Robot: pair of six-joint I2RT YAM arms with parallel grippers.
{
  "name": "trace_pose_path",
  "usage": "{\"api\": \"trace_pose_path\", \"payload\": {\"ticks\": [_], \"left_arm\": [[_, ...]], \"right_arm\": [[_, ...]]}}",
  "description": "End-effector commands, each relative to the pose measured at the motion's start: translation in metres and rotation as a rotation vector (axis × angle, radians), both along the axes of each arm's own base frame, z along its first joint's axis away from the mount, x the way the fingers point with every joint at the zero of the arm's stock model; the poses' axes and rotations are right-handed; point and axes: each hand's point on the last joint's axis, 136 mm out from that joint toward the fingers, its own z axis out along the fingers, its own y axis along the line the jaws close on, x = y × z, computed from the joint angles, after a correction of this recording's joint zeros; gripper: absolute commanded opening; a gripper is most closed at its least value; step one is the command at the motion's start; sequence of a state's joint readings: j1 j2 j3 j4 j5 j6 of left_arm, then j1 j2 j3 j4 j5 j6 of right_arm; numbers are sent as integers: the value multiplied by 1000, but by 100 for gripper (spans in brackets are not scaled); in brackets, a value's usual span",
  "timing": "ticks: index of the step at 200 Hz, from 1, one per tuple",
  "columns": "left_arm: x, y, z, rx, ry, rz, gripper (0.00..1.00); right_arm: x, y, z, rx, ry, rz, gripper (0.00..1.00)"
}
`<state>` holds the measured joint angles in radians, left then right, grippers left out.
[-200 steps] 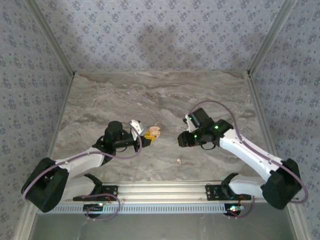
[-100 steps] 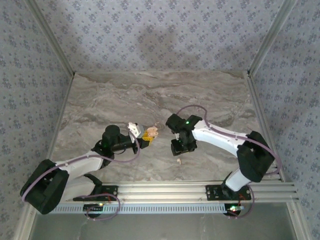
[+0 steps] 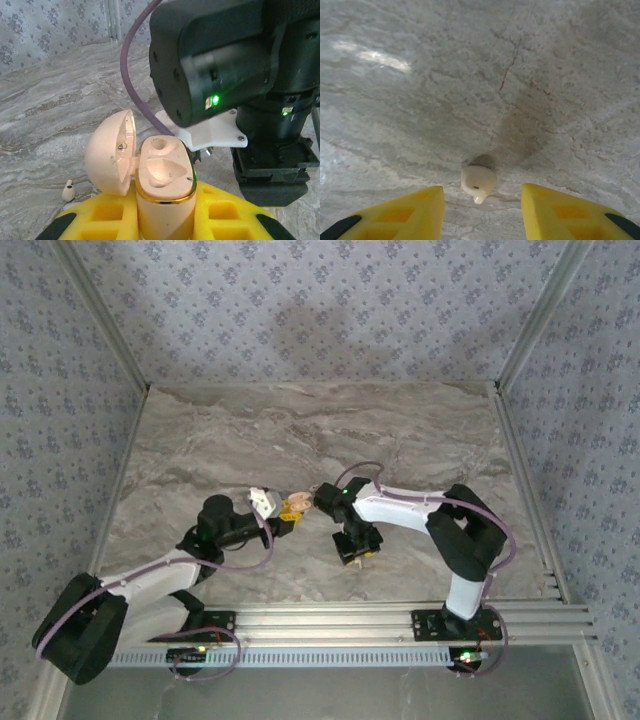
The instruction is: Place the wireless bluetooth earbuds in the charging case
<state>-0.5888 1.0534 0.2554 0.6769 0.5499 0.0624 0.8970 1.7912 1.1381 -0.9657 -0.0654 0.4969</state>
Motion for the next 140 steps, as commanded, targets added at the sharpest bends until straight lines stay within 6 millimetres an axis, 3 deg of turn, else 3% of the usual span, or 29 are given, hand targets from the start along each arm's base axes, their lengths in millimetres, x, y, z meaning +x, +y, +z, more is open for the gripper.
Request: {"api": "trace_pose_path", "payload": {"ticks": [1,45,140], "left_arm": [[1,4,7,-8,-42,17,22],[0,8,7,-6,-43,32,21],[-2,11,5,6,-37,38,21]], "right_arm": [[3,-2,-1,-34,-7,21,47],[0,4,-12,-16,17,20,42],[-7,-3,-20,-37,38,9,33]]}}
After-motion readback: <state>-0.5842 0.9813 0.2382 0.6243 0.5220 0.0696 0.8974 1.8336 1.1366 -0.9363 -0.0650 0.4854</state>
